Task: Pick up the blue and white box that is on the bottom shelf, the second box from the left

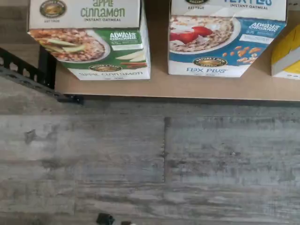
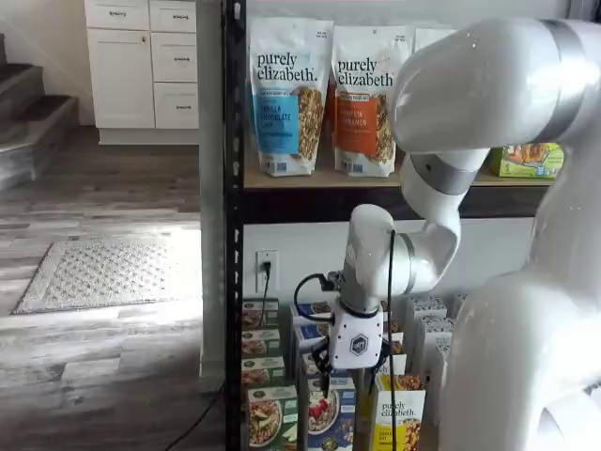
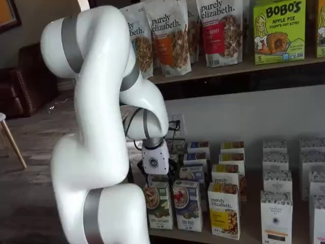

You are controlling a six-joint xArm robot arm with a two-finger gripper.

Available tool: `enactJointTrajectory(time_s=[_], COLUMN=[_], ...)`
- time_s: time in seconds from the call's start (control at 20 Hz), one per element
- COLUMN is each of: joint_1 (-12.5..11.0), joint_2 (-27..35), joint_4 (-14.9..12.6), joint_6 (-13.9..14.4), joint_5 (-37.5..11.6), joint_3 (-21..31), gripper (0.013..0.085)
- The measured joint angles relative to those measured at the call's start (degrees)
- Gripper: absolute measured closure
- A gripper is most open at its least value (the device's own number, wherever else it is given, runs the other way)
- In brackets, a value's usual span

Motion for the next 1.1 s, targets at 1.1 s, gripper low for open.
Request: enactJointTrajectory(time_s=[1.1], joint_1=[-1.80], joint_2=[16.14], joint_4=[-9.76], joint_6=[7.19], joint_5=[-8.07], joint_3=[-8.26], gripper=[0.0130])
